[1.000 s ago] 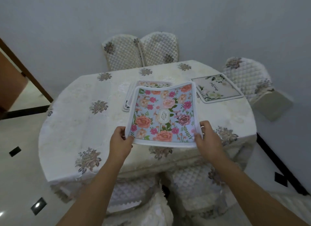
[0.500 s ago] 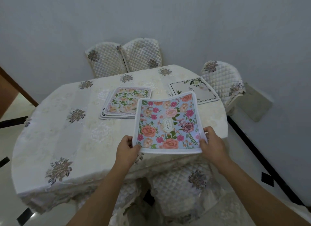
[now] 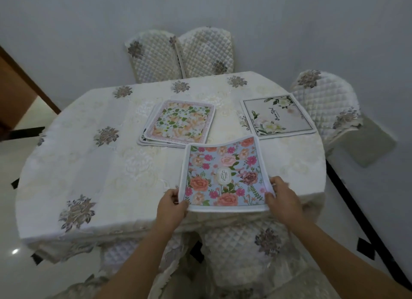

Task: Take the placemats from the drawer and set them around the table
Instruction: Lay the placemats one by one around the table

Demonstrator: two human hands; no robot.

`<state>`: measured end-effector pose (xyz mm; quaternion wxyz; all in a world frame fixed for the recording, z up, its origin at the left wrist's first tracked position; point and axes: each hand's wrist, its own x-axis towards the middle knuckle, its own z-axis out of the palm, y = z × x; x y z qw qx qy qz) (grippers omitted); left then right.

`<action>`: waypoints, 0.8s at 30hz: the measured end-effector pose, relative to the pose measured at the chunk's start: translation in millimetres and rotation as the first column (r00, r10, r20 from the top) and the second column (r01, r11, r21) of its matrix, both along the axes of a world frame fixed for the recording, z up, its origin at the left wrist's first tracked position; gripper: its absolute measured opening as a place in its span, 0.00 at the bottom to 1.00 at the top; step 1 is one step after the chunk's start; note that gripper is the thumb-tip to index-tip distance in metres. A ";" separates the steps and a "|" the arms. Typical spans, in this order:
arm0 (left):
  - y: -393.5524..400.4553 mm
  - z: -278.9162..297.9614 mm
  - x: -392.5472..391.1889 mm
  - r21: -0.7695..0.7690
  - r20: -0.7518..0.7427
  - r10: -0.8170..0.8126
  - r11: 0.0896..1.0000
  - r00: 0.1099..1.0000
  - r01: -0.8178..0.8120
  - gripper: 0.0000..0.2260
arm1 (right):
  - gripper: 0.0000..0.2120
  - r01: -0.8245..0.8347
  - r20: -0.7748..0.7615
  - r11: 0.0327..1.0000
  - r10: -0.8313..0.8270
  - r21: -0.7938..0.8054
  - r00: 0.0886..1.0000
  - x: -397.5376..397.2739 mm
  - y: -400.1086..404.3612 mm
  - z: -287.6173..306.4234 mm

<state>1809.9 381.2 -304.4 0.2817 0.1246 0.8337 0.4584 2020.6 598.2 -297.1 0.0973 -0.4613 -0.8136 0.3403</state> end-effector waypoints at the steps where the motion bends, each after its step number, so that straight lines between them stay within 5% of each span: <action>1: 4.3 -5.9 -2.6 0.000 0.004 0.022 1.000 1.000 -0.022 0.07 | 0.07 -0.013 0.015 1.000 0.013 0.010 1.000 -6.5 7.2 -4.7; 11: 24.5 -60.5 -21.8 -0.148 0.036 0.077 0.986 0.996 -0.071 0.05 | 0.07 -0.051 0.196 0.990 0.077 -0.133 0.978 -37.1 56.0 -74.6; 24: 20.5 -72.1 -26.5 -0.189 0.062 0.057 0.981 0.996 -0.045 0.04 | 0.05 -0.027 0.139 0.987 0.049 -0.155 0.989 -34.3 51.7 -82.3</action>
